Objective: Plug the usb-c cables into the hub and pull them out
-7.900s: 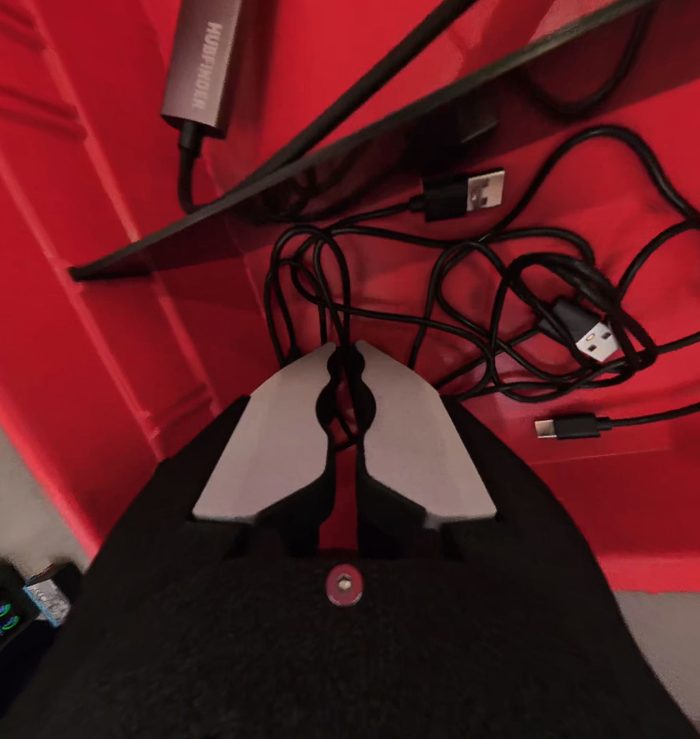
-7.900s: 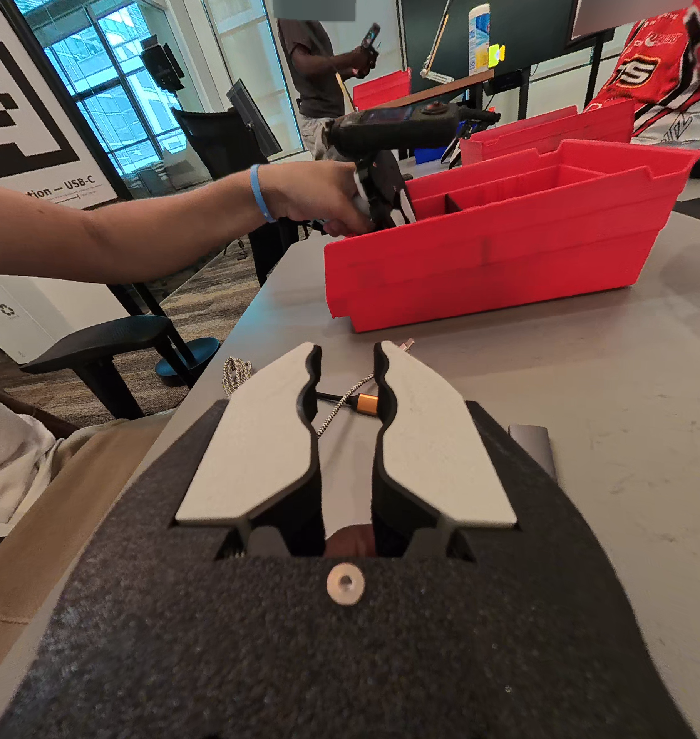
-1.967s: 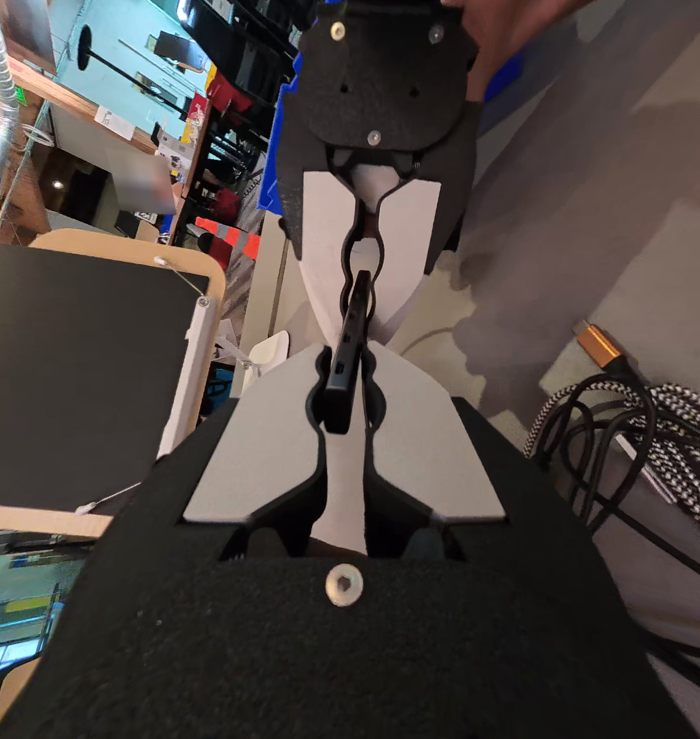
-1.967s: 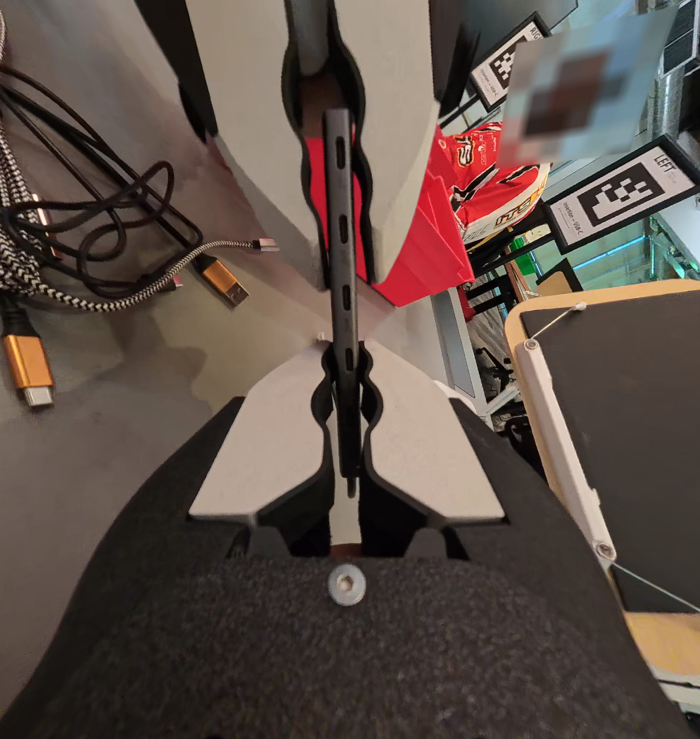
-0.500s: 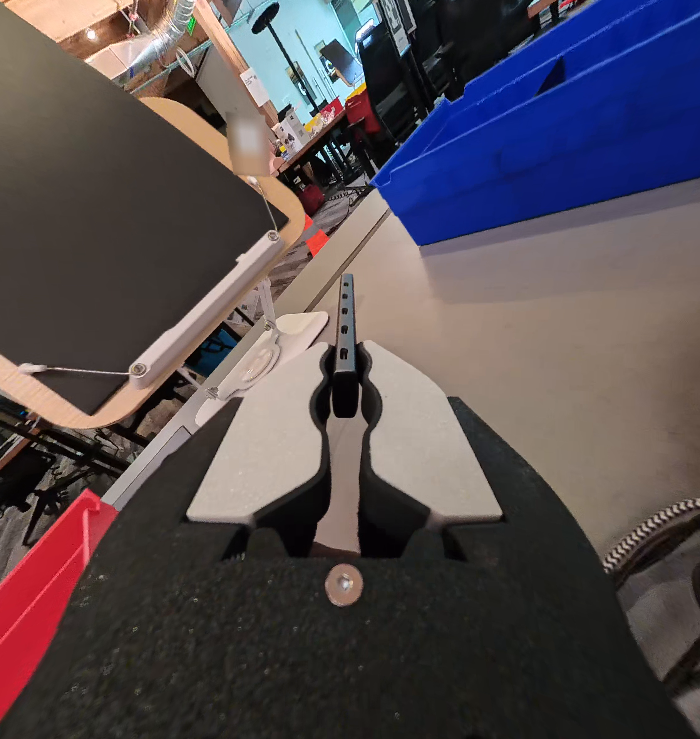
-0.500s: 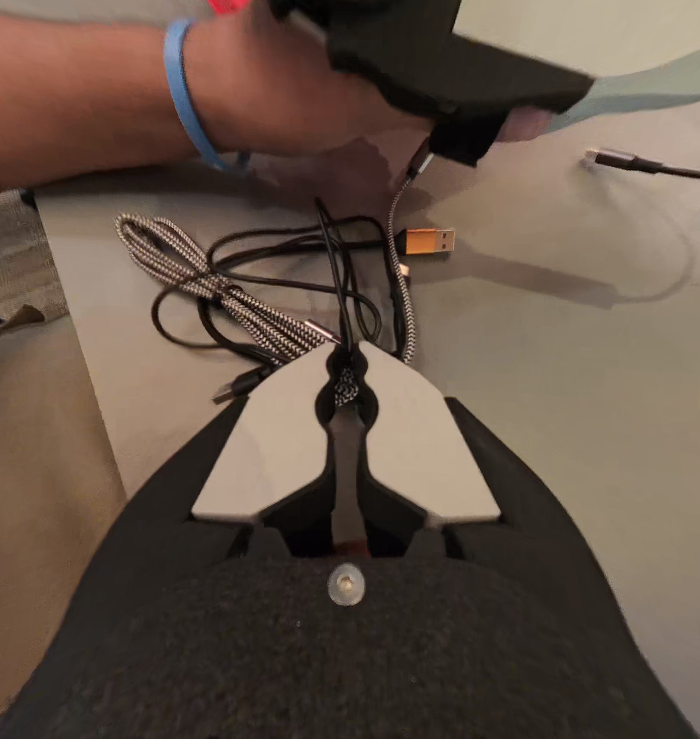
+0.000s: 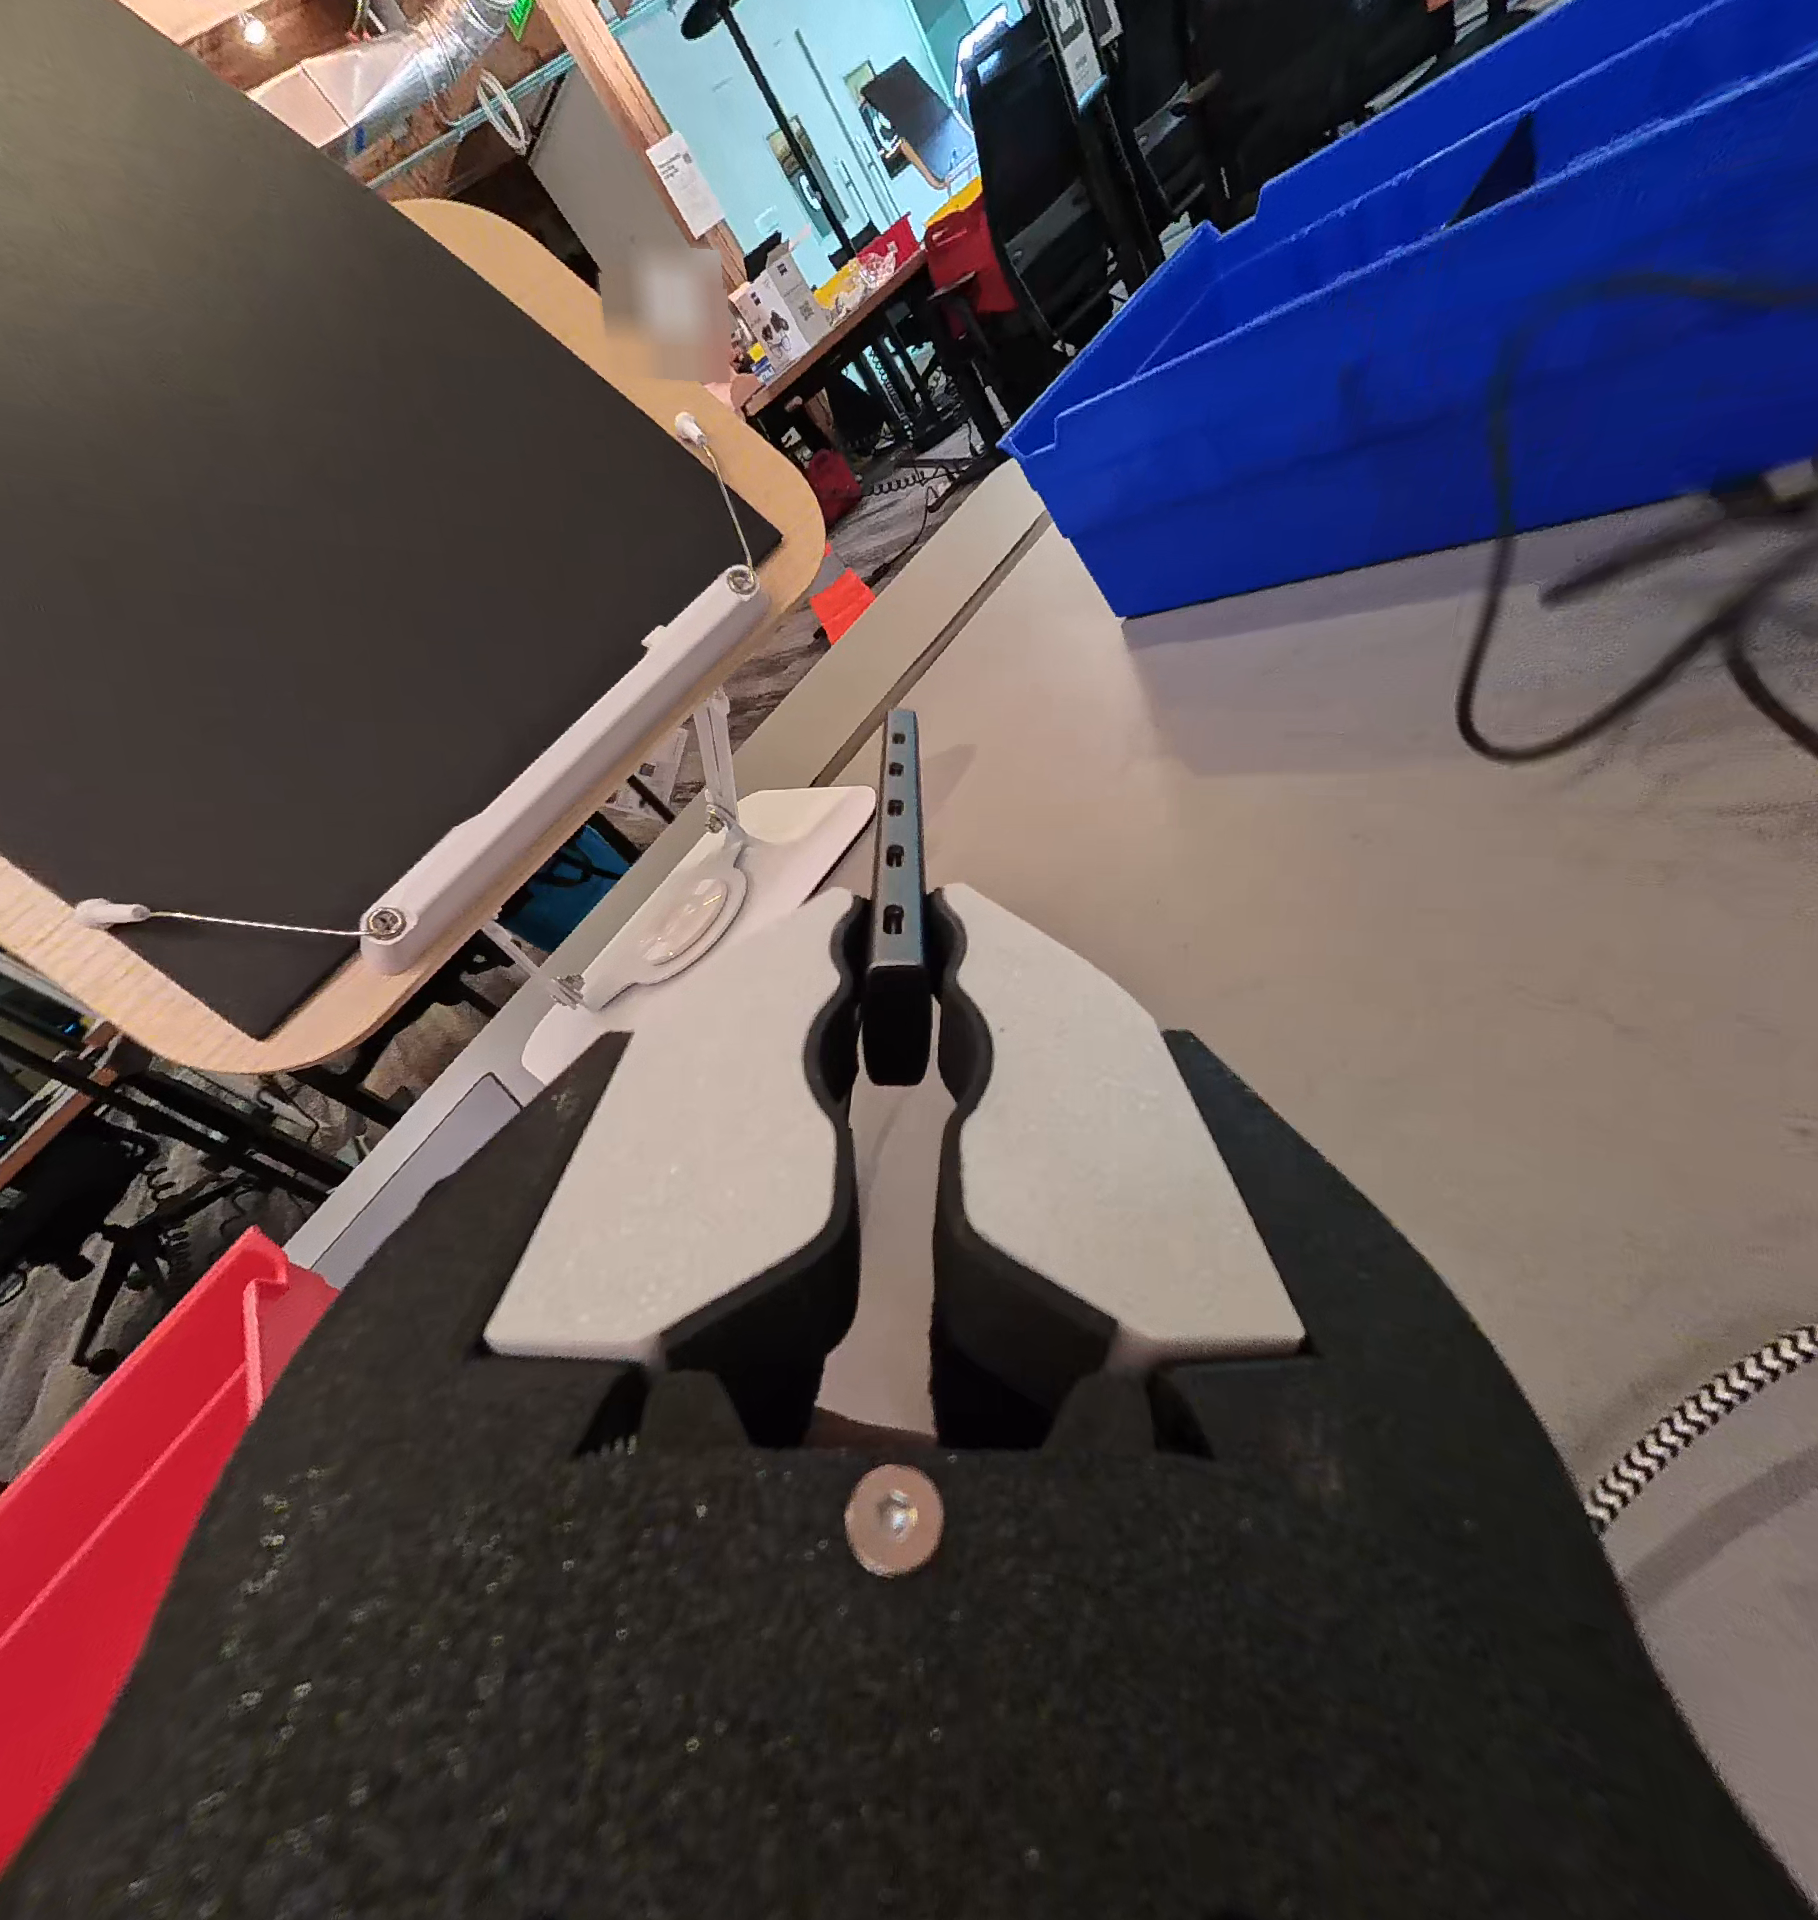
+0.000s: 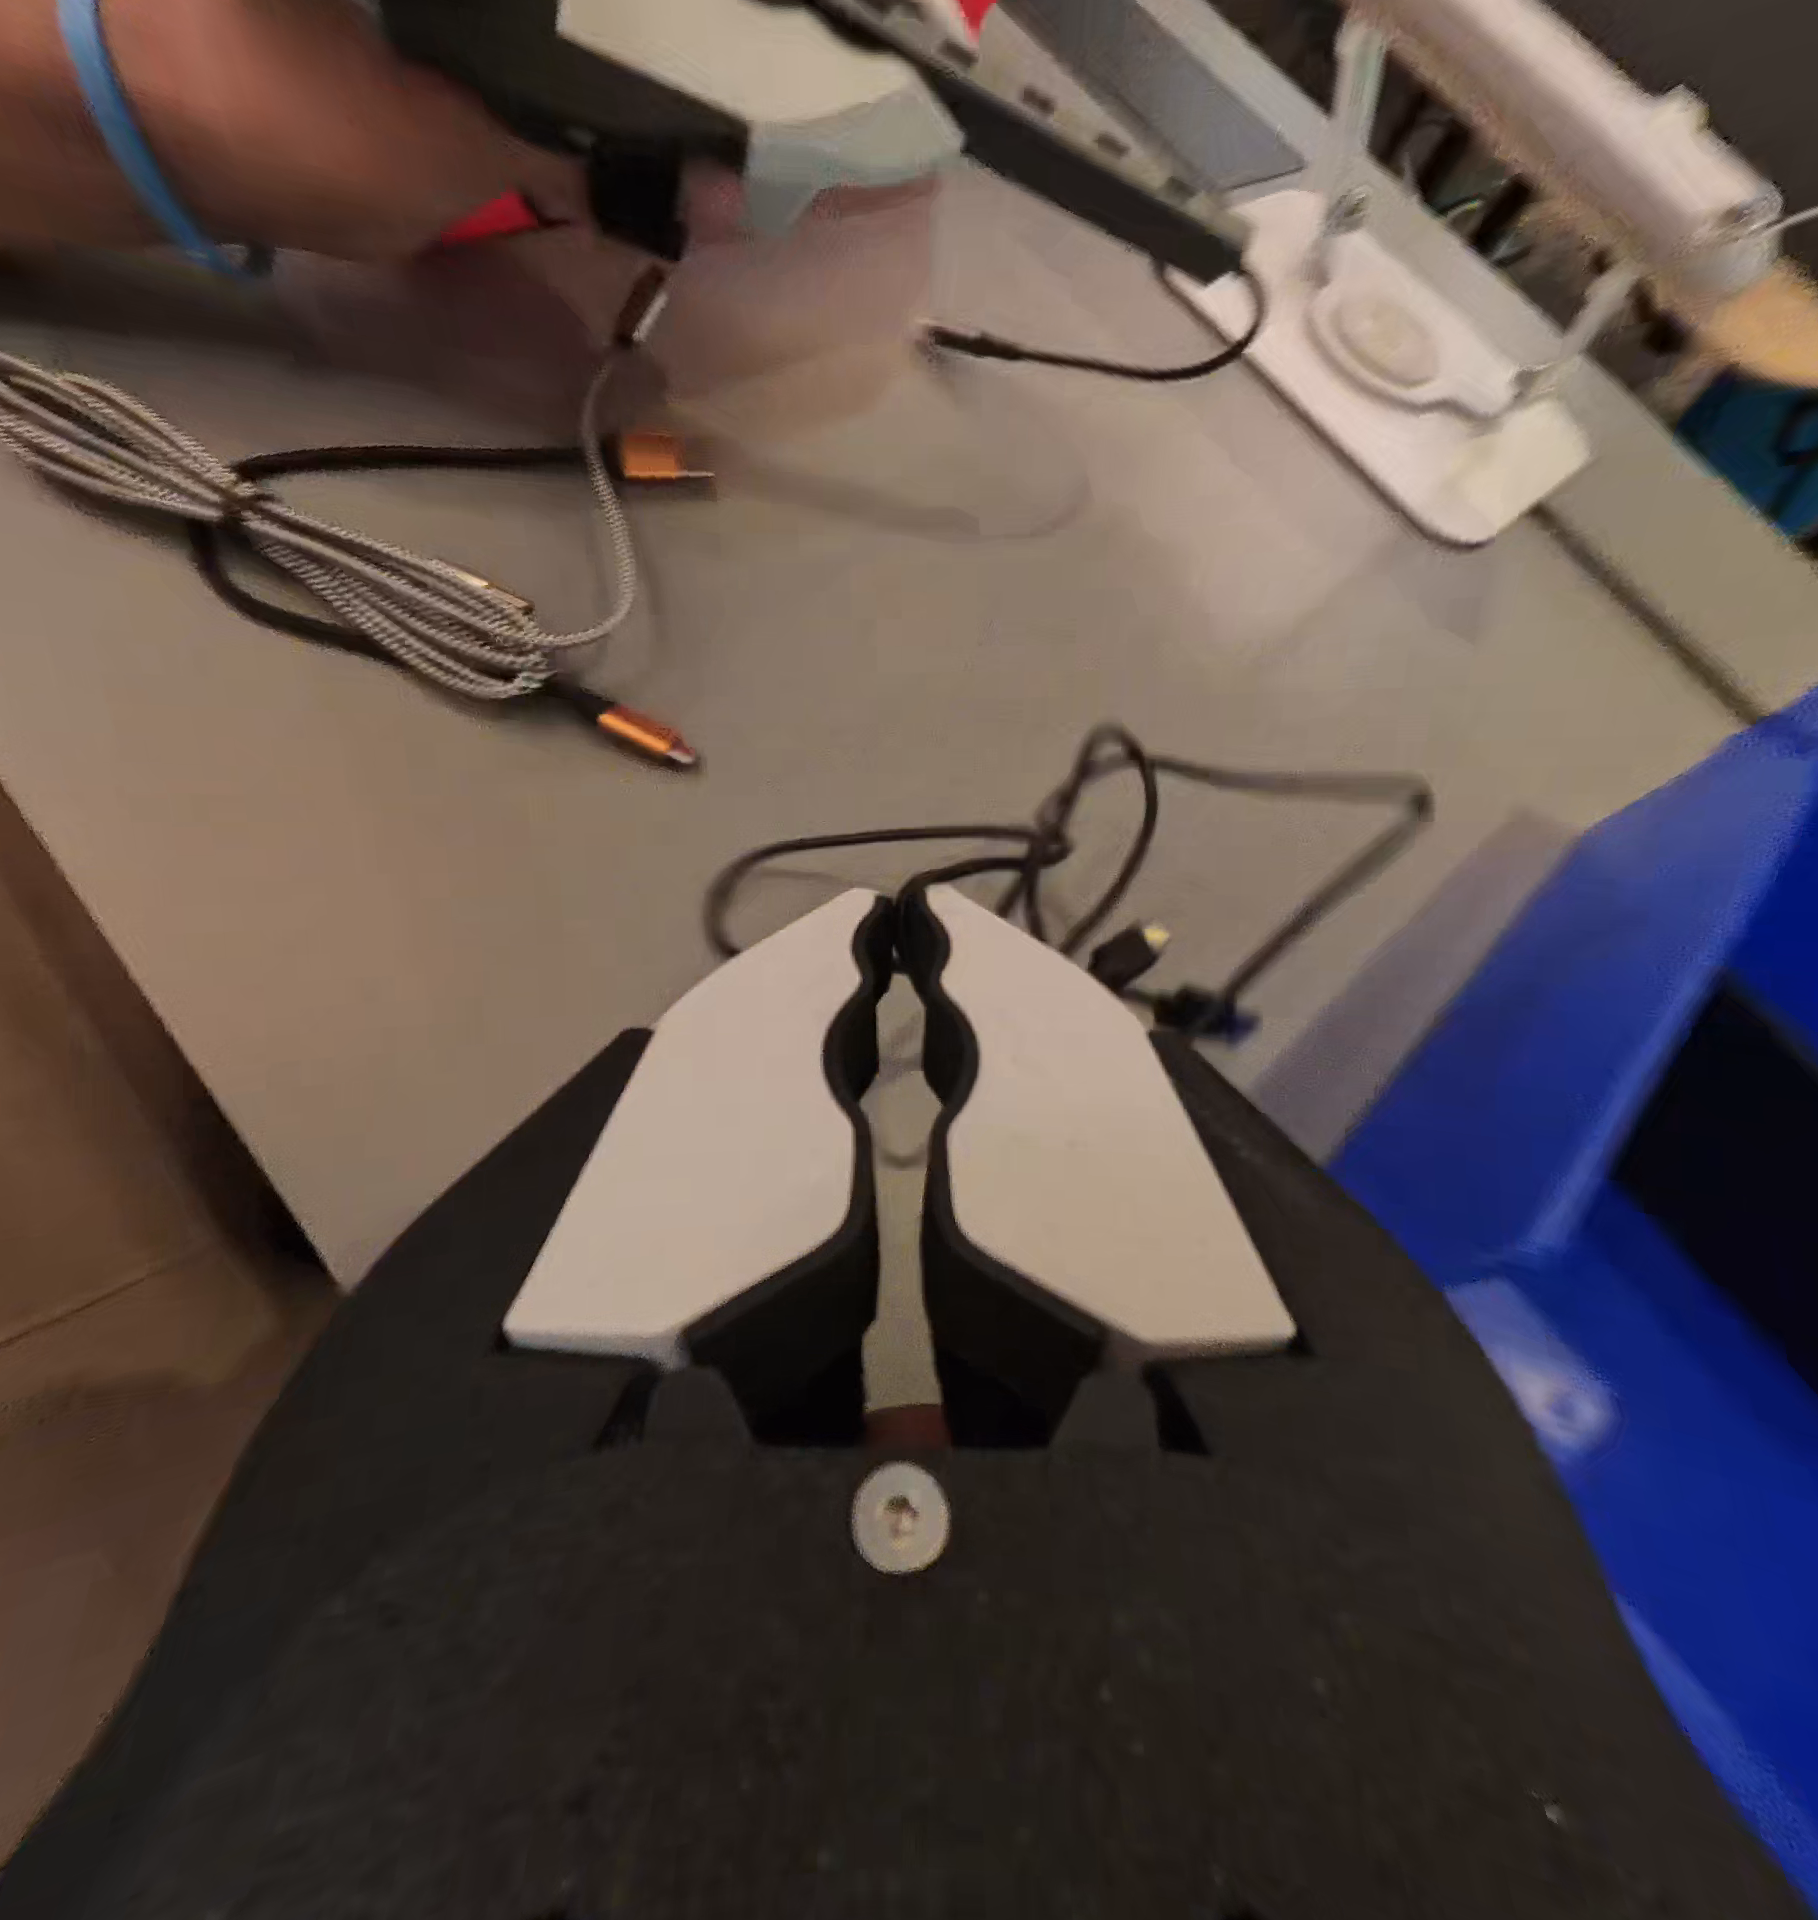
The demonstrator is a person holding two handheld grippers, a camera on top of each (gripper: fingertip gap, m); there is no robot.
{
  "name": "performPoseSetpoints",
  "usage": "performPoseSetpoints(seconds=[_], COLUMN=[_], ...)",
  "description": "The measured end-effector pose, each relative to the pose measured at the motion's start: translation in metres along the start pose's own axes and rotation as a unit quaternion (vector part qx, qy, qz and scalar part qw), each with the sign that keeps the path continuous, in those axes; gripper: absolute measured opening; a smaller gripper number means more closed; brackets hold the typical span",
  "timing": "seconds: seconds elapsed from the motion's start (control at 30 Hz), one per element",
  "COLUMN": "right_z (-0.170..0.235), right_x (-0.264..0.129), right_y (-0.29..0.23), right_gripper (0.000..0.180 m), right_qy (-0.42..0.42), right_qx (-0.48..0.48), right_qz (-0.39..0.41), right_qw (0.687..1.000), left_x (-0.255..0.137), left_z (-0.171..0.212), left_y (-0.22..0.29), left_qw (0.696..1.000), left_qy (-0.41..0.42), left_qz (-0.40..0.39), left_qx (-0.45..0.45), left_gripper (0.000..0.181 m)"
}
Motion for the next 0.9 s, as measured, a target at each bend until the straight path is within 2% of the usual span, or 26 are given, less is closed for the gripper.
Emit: performPoseSetpoints(seconds=[0.1, 0.17, 0.2, 0.23, 0.33, 0.43, 0.6, 0.73, 0.9], right_z=[0.033, 0.050, 0.054, 0.054, 0.040, 0.034, 0.058, 0.051, 0.054], right_x=[0.015, 0.016, 0.012, 0.007, -0.013, -0.023, 0.008, 0.017, 0.028], right_y=[-0.026, -0.032, -0.034, -0.034, -0.018, 0.016, 0.032, 0.028, 0.014], right_gripper=[0.002, 0.002, 0.007, 0.021, 0.028, 0.022, 0.019, 0.014, 0.021], right_qy=[-0.044, -0.085, -0.090, -0.084, -0.037, 0.001, -0.118, -0.125, -0.133], right_qx=[0.020, 0.013, 0.015, 0.028, 0.107, 0.185, 0.139, 0.132, 0.146], right_qz=[-0.072, -0.088, -0.095, -0.099, -0.067, 0.031, 0.102, 0.088, 0.031], right_qw=[0.996, 0.992, 0.991, 0.991, 0.991, 0.982, 0.978, 0.979, 0.980], left_x=[0.001, 0.001, 0.001, 0.001, 0.001, 0.002, 0.001, 0.001, 0.003], left_z=[0.002, 0.002, 0.001, 0.001, 0.001, 0.001, -0.002, -0.001, 0.000], left_y=[0.002, 0.002, 0.003, 0.002, 0.001, 0.002, 0.007, 0.007, 0.007], left_qw=[1.000, 1.000, 1.000, 1.000, 1.000, 1.000, 1.000, 1.000, 1.000], left_qy=[-0.004, -0.006, -0.005, -0.005, -0.005, -0.007, -0.004, -0.006, -0.009], left_qz=[0.002, 0.002, 0.003, 0.002, 0.003, 0.005, 0.010, 0.009, 0.009], left_qx=[0.006, 0.010, 0.009, 0.008, 0.002, 0.002, 0.013, 0.017, 0.021], left_gripper=[0.009, 0.009, 0.009, 0.009, 0.009, 0.009, 0.009, 0.009, 0.009])
Point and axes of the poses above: each gripper's, where its closed fingertips meet, x out along the fingers, z out of its underside, y = z × x across the jaws, the point moved 2 cm from there along -x, back along the fingers, and after that the axes turned 1 degree about -x, right-handed, at the moved point
